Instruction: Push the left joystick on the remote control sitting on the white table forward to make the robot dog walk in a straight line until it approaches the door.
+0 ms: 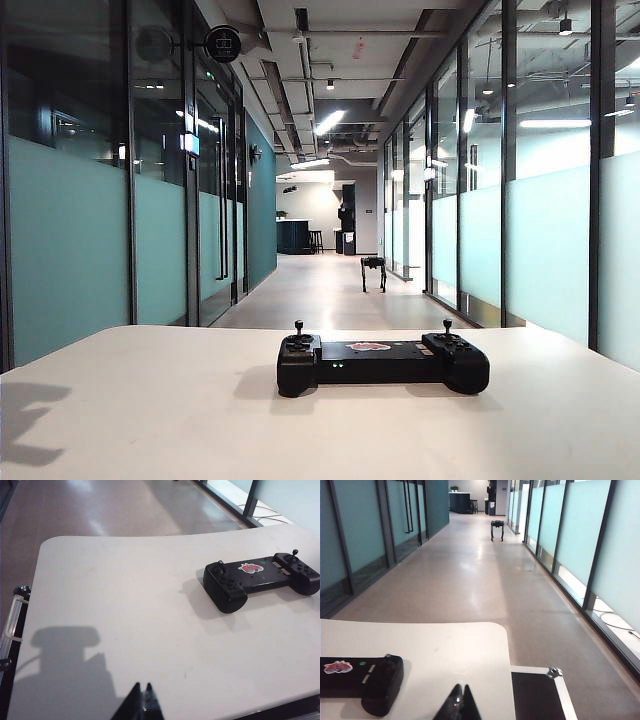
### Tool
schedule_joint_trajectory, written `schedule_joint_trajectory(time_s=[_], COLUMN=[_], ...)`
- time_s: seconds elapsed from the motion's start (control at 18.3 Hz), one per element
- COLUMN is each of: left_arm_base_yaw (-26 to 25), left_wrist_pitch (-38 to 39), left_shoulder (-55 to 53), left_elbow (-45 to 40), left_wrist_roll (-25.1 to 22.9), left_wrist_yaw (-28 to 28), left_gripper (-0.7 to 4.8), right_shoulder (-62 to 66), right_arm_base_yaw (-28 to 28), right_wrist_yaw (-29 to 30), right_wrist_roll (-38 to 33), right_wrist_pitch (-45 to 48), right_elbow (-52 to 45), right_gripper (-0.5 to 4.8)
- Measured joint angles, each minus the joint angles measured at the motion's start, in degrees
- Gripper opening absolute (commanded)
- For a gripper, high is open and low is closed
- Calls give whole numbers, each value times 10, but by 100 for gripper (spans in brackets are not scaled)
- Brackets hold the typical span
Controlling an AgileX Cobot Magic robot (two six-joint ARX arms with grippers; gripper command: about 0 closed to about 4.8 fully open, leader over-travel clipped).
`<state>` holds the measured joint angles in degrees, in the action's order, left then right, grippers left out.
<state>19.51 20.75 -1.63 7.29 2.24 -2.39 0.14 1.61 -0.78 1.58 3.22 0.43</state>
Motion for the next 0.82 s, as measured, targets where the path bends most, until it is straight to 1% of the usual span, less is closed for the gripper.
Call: schedule_joint_trajectory(time_s=[0.16,0.33,0.82], left_arm_base_yaw=[0,0,0], left_wrist_pitch=[0,0,0], left_shoulder=[0,0,0], left_elbow=[0,0,0], left_wrist_roll=[0,0,0], left_wrist_yaw=[0,0,0], left_gripper=[-5,-5,-5], right_shoulder=[0,0,0], right_arm_base_yaw=[-6,-6,-5], right_wrist_yaw=[7,16,16], right_wrist_roll=[-4,-26,-26], right_wrist_pitch=[0,0,4], right_elbow=[0,0,0], right_gripper=[-6,-4,0])
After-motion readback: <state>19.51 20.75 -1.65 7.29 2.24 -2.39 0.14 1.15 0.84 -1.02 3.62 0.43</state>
